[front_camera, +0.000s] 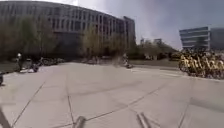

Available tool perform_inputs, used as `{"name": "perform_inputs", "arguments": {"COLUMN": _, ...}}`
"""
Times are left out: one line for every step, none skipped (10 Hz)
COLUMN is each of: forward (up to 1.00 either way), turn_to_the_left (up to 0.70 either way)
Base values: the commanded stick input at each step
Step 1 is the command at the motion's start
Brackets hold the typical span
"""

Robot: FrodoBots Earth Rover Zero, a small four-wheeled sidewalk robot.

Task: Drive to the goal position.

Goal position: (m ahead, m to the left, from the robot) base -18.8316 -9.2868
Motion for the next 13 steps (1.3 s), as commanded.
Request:
{"name": "perform_inputs", "arguments": {"forward": 1.0, "turn_to_the_left": -0.4}}
{"name": "perform_inputs", "arguments": {"forward": 1.0, "turn_to_the_left": -0.4}}
{"name": "perform_inputs", "arguments": {"forward": 1.0, "turn_to_the_left": -0.4}}
{"name": "perform_inputs", "arguments": {"forward": 1.0, "turn_to_the_left": -0.4}}
{"name": "perform_inputs", "arguments": {"forward": 1.0, "turn_to_the_left": -0.4}}
{"name": "perform_inputs", "arguments": {"forward": 1.0, "turn_to_the_left": -0.4}}
{"name": "perform_inputs", "arguments": {"forward": 1.0, "turn_to_the_left": -0.4}}
{"name": "perform_inputs", "arguments": {"forward": 1.0, "turn_to_the_left": -0.4}}
{"name": "perform_inputs", "arguments": {"forward": 1.0, "turn_to_the_left": -0.4}}
{"name": "perform_inputs", "arguments": {"forward": 1.0, "turn_to_the_left": -0.4}}
{"name": "perform_inputs", "arguments": {"forward": 1.0, "turn_to_the_left": -0.4}}
{"name": "perform_inputs", "arguments": {"forward": 1.0, "turn_to_the_left": -0.4}}
{"name": "perform_inputs", "arguments": {"forward": 1.0, "turn_to_the_left": -0.4}}
